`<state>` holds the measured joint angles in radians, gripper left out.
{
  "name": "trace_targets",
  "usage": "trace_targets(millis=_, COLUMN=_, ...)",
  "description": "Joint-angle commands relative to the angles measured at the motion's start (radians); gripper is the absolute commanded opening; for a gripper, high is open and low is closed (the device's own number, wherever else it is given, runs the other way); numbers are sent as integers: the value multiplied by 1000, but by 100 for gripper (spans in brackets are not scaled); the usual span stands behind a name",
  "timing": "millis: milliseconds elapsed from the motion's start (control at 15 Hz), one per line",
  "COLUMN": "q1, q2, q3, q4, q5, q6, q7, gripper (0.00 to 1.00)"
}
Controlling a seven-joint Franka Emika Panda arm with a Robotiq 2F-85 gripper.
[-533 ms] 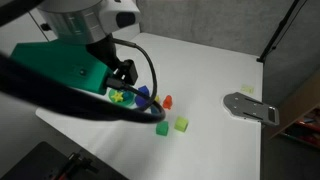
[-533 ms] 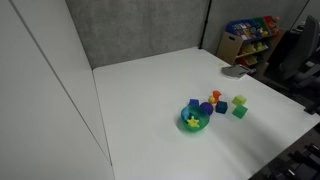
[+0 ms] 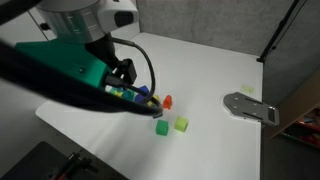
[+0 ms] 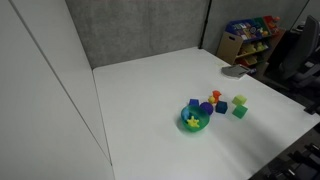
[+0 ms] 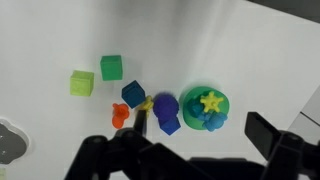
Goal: Put the yellow object inside the bowl
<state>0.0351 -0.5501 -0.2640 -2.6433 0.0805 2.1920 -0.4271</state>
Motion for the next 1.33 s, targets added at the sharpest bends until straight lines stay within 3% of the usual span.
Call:
trace_targets(millis=0, q1=3, q2=45, q3=55, q4=36, q5=6, q6=3, q7=20, gripper=100)
trace_targets(millis=333, q1=29, q2=123, q3=154, q4=95, q5=-12, q6=31, q7=59, gripper=100)
trace_targets(millis=733, q1=61, q2=254, q3=269, q4=134, q5=-61, q6=174, q7=116, gripper=100)
trace_targets(millis=1000, q1=44, q2=367, q3=336, q4=158, q5=-173, q6=297, q7=238, gripper=100)
trace_targets(millis=1267, q1=10, q2=497, q3=351, q4=220, q5=-331, q6=355, q7=411, gripper=100)
